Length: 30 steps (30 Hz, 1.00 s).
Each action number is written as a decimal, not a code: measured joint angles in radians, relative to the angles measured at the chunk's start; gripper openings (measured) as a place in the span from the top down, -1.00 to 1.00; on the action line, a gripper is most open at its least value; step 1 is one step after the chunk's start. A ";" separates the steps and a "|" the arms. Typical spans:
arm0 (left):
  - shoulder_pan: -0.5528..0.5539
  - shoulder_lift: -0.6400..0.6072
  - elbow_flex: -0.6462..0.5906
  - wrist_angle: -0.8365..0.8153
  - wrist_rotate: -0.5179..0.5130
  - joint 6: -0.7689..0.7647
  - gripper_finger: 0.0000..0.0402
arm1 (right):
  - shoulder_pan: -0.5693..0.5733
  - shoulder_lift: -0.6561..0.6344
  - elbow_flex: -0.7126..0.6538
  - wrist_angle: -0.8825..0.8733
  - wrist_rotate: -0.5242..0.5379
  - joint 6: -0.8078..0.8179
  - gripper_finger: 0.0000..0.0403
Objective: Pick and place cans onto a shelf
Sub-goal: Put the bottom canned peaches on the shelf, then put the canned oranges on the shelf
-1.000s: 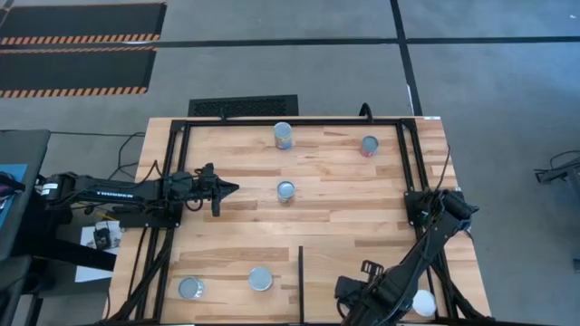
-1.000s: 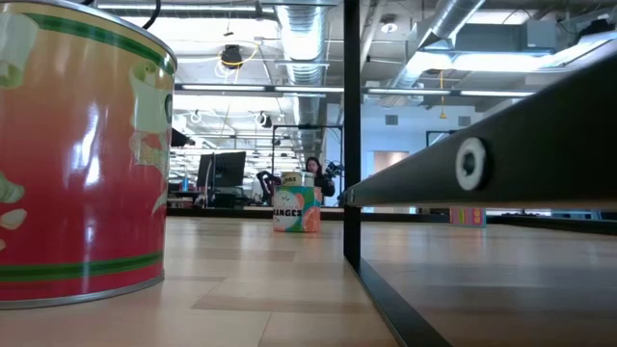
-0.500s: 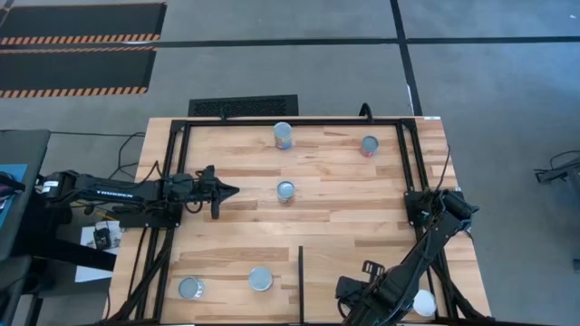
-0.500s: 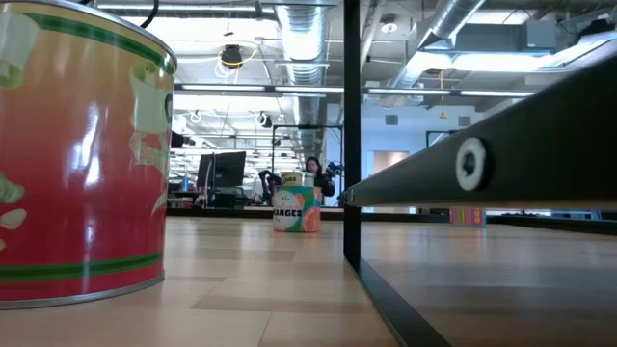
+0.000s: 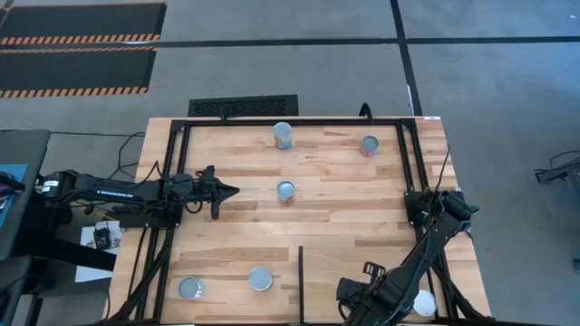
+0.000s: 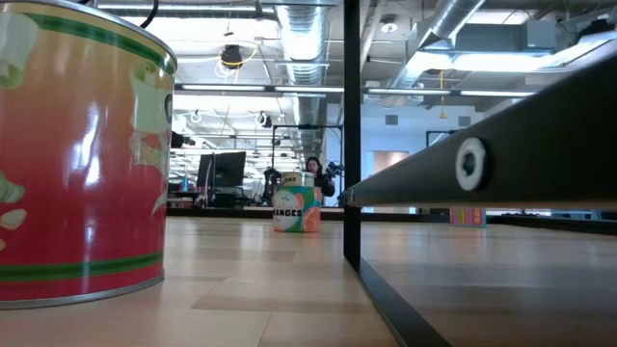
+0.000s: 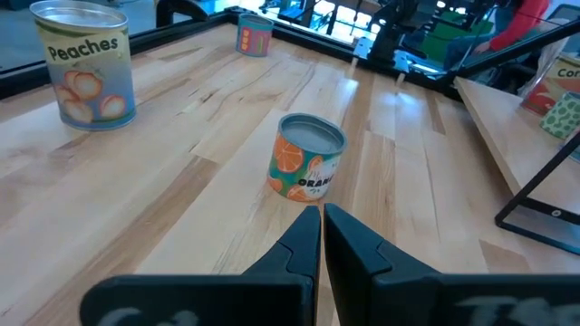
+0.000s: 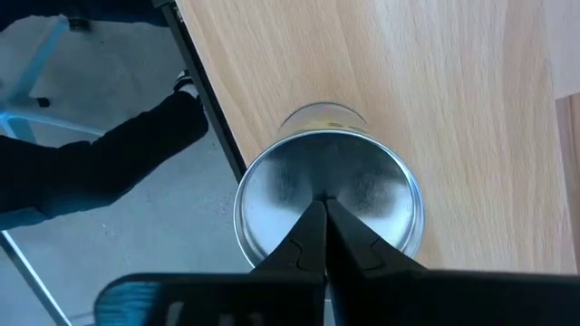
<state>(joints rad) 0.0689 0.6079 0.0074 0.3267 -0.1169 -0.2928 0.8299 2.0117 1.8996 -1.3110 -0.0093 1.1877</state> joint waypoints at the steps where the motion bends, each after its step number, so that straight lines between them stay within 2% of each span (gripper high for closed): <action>1: 0.000 0.000 0.000 0.000 0.000 0.000 0.97 | 0.000 0.000 0.000 0.000 0.000 0.000 0.92; 14: 0.000 0.000 0.000 0.000 0.000 -0.007 0.97 | 0.000 -0.004 0.001 -0.017 0.013 -0.040 0.88; 24: 0.000 0.000 0.000 0.000 0.001 -0.002 0.97 | -0.005 -0.074 0.001 -0.012 0.113 -0.131 0.92; 30: 0.000 0.000 0.000 0.000 0.007 0.007 0.97 | -0.029 -0.096 0.002 -0.006 0.204 -0.294 0.96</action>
<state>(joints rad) 0.0685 0.6079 0.0074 0.3267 -0.1101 -0.2860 0.8011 1.9156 1.9018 -1.3170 0.1950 0.8937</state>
